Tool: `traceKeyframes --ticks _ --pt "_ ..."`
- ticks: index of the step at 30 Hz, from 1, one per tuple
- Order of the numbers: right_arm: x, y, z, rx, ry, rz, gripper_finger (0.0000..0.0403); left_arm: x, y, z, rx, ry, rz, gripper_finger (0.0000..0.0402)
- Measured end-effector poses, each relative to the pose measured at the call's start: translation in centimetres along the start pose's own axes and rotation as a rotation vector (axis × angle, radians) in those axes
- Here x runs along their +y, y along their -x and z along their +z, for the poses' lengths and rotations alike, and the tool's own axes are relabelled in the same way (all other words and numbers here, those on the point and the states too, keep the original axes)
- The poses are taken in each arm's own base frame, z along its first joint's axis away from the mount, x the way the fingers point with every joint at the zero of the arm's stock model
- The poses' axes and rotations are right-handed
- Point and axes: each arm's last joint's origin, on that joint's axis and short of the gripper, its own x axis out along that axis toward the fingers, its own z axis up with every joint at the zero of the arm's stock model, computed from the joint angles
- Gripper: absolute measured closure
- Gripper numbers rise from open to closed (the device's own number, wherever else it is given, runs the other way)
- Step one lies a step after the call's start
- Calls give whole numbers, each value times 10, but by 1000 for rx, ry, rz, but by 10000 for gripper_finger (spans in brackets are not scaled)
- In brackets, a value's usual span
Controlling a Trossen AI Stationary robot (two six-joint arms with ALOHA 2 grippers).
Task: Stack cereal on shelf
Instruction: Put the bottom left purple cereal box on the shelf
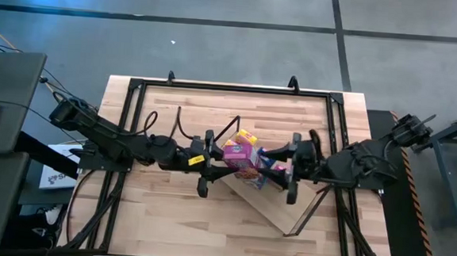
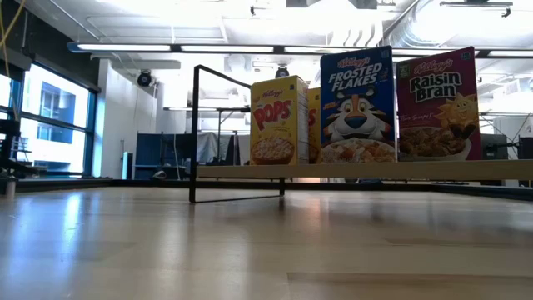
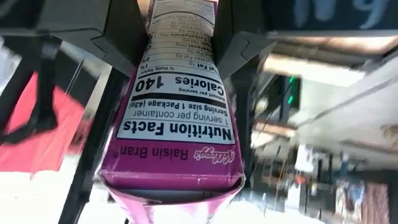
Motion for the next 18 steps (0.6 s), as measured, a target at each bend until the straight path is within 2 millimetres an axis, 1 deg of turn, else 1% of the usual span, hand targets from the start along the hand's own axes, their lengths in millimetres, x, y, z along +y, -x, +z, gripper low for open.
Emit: traceKeyframes --ticks 2,7,12,14,18 --pt "-4 6 2 16 -21 -8 178 2 4 -2 49 -18 11 268" --pt "-12 18 5 57 -73 4 161 4 12 6 81 -19 33 268" --pt "-11 18 3 90 -85 39 160 0 12 2 100 14 12 268" --pt "-11 18 3 91 -86 42 159 -4 11 -2 119 19 -12 268" --pt "-8 12 -2 108 -74 36 159 -14 9 -19 191 -3 -38 268"
